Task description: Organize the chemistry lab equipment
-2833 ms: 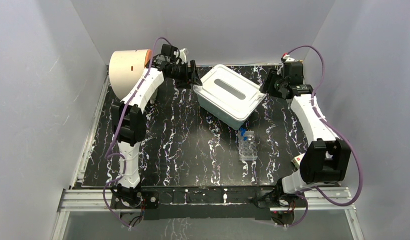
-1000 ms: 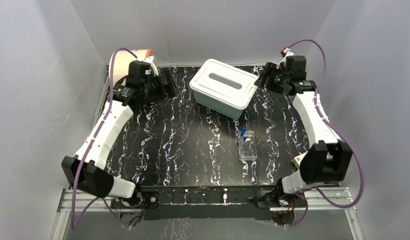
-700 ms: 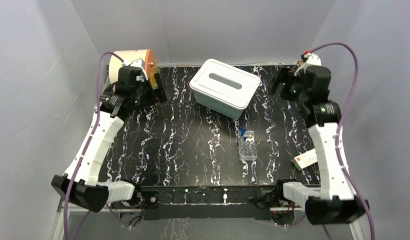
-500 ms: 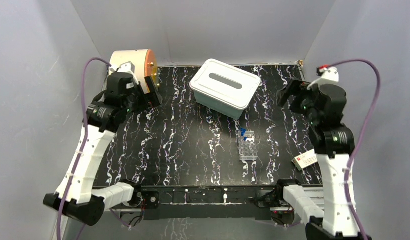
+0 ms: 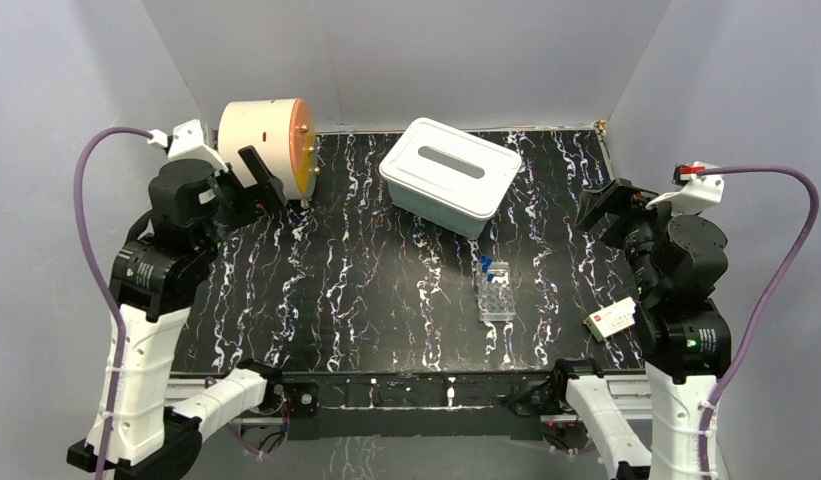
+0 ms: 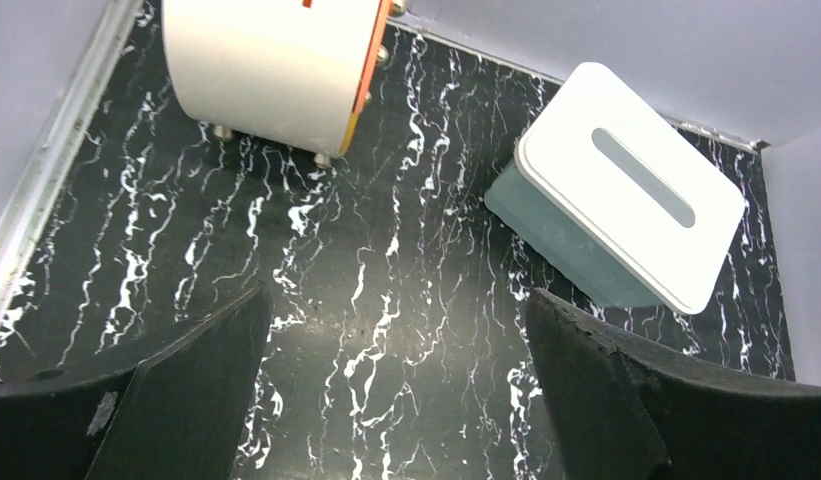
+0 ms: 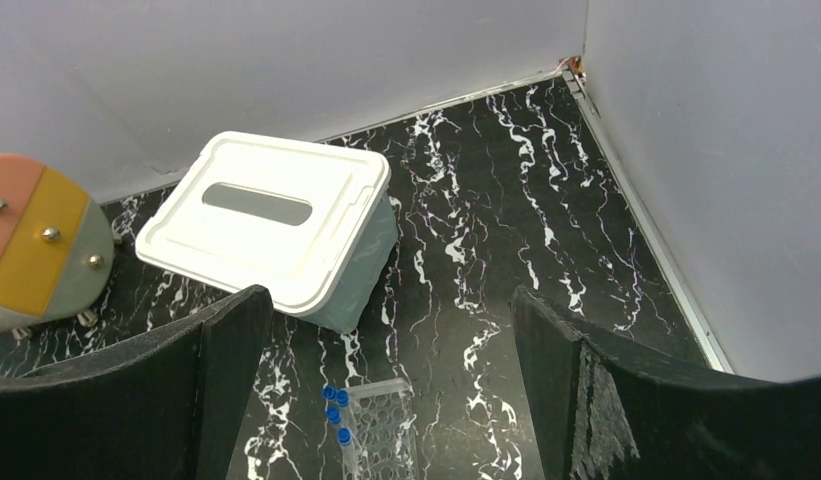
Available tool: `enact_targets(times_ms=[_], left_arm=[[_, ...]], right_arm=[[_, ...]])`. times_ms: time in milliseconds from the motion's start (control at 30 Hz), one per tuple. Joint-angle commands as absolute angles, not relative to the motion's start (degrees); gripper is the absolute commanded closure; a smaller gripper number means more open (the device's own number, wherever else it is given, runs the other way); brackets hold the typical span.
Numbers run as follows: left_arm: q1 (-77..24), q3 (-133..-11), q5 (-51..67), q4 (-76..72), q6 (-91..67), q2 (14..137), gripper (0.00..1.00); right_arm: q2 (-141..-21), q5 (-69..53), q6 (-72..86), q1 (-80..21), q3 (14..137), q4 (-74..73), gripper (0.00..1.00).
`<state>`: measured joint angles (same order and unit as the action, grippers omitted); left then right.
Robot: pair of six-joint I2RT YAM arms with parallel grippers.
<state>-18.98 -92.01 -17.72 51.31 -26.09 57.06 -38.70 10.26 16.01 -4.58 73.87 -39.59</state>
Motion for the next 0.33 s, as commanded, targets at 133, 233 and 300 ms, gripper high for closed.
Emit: enact_targets(times_ms=[133, 233, 300], left_arm=[[-19.2, -94.2, -24.2, 51.6, -23.1, 52.9, 0.02], [-19.3, -94.3, -24.3, 51.7, -22.5, 52.9, 0.02], [-19.3, -94.3, -24.2, 51.6, -22.5, 52.7, 0.02]], right_arm=[[-37.5, 11.8, 15.3, -4.7, 72.2, -33.3, 0.01], [-37.5, 11.6, 15.2, -4.6, 71.7, -33.0, 0.01], [-37.4, 11.4, 15.4, -4.6, 71.2, -32.9, 0.01]])
